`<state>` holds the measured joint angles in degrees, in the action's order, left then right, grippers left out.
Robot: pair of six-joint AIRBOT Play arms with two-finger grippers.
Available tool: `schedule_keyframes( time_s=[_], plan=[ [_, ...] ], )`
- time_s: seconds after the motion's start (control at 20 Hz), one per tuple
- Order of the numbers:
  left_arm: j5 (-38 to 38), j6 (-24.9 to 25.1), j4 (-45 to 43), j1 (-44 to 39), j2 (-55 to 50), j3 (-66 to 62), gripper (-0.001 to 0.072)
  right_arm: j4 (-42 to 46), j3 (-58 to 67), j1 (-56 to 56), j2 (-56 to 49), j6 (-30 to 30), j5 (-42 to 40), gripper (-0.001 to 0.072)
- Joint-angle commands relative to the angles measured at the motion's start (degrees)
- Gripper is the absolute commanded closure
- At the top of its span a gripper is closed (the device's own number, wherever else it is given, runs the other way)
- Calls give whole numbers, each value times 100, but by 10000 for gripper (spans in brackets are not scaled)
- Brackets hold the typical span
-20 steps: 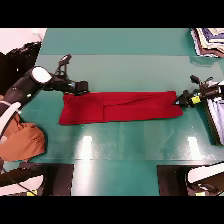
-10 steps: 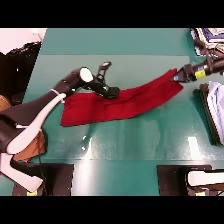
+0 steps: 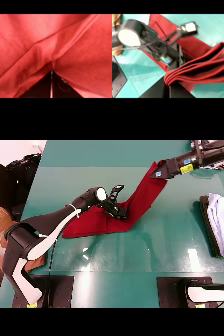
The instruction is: Fold the shirts.
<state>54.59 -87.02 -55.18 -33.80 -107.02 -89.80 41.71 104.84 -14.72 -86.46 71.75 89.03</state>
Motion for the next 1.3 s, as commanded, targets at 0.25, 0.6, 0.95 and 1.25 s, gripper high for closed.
schedule_keyframes(
  time_s=[0.25, 0.6, 0.95, 1.25],
  plan=[
    [938, 7, -1080, 1471, 1255, -26, 682, -26, 72, -1390, -55, -339, -1239, 697],
    [1331, 46, -1370, 3305, 2907, -26, 682, -723, 992, -3523, -1779, -1272, -2787, 336],
    [1797, 52, -1401, 3681, 3333, -20, 682, -205, 520, -3112, -1873, -859, -1711, 249],
    [1810, 50, -1360, 3681, 3333, -20, 682, 925, -1532, -1320, -927, 109, -1427, 249]
  ],
)
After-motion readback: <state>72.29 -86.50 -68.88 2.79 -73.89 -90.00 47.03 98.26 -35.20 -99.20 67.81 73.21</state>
